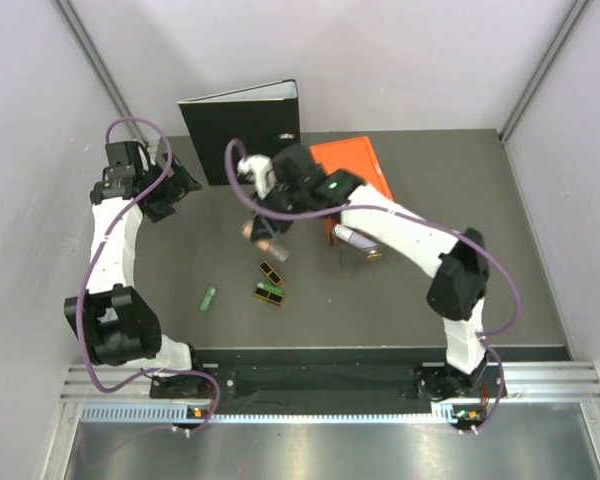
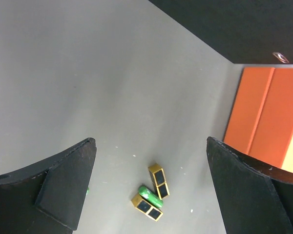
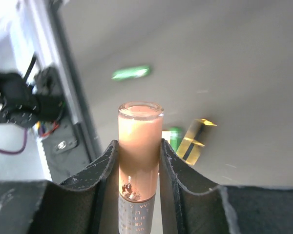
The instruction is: Organize the makeup
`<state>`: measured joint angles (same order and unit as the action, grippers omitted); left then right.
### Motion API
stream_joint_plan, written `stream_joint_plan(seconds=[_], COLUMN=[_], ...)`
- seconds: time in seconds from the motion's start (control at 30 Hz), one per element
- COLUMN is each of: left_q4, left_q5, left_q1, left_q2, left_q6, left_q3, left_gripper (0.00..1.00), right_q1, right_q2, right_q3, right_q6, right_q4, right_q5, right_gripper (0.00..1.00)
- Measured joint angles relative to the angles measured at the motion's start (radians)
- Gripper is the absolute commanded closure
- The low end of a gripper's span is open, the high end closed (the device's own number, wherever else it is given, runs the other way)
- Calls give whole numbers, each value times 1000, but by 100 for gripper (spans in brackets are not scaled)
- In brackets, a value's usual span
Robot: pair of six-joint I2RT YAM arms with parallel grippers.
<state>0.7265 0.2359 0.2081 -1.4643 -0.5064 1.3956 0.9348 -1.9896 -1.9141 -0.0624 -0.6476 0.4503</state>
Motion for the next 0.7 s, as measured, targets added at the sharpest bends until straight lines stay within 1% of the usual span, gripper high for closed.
stream_joint_plan(seconds=[0.1,0.27,0.4,0.53,0.7], left_q4=[-9,-32,-50,-70,-90], left_q5=[26,62,85,102,116], left_q1=[0,0,0,-13,-55], left_q2=[-1,-8,-24,-36,-80], left_q6=[-16,-31,-52,-71,-83], left_q3=[-9,-9,-9,-9,6], left_gripper=[1,1,1,1,1], right_q1=[-92,-236,-324,-351,-346], right_q2=[67,135,179,194,228], right_q3=[-1,-8,29,63,190], right_q6=[19,129,203,280,351], right_q4=[-2,-39,-76,-133,-165], right_q5=[-9,-64,-97,-168,-251], right_gripper=[100,100,100,100,100])
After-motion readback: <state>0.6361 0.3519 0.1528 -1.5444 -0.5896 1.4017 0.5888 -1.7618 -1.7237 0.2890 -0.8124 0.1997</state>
